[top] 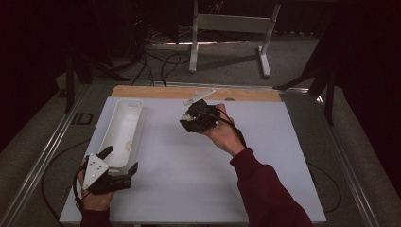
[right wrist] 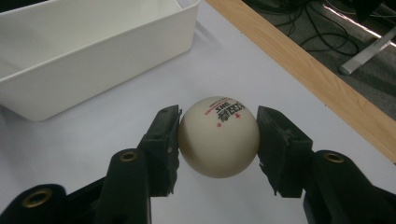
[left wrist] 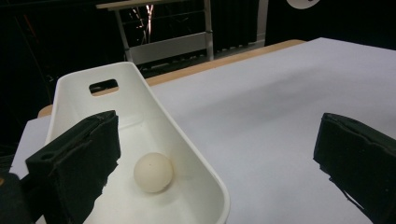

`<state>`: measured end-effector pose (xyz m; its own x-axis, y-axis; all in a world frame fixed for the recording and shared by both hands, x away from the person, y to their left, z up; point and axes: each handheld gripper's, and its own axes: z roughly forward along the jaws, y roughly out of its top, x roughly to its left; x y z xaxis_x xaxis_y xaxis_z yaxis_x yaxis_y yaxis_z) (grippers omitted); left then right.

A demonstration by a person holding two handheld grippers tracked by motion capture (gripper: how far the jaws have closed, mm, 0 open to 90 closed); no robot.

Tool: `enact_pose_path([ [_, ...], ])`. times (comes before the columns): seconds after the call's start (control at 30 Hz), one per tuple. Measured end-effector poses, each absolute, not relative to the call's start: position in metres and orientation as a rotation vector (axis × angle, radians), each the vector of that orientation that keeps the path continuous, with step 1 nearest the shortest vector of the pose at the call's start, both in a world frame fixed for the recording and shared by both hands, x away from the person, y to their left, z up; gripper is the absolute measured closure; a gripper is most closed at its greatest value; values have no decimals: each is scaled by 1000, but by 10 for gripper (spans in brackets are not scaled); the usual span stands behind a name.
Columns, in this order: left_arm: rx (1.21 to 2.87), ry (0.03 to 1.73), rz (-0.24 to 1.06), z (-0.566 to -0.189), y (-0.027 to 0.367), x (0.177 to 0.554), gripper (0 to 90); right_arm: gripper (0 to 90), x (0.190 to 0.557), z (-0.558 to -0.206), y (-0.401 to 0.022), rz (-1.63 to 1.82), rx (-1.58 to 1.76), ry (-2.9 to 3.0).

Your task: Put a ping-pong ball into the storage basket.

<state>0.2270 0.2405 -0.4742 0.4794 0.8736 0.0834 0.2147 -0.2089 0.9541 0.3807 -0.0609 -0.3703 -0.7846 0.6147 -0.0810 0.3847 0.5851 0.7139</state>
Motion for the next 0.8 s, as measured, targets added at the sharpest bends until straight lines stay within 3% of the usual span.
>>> enact_pose_path([
  [0.8, 1704, 936, 805, -474, 240, 227, 12, 506, 379, -364, -51, 1077, 784, 2499],
])
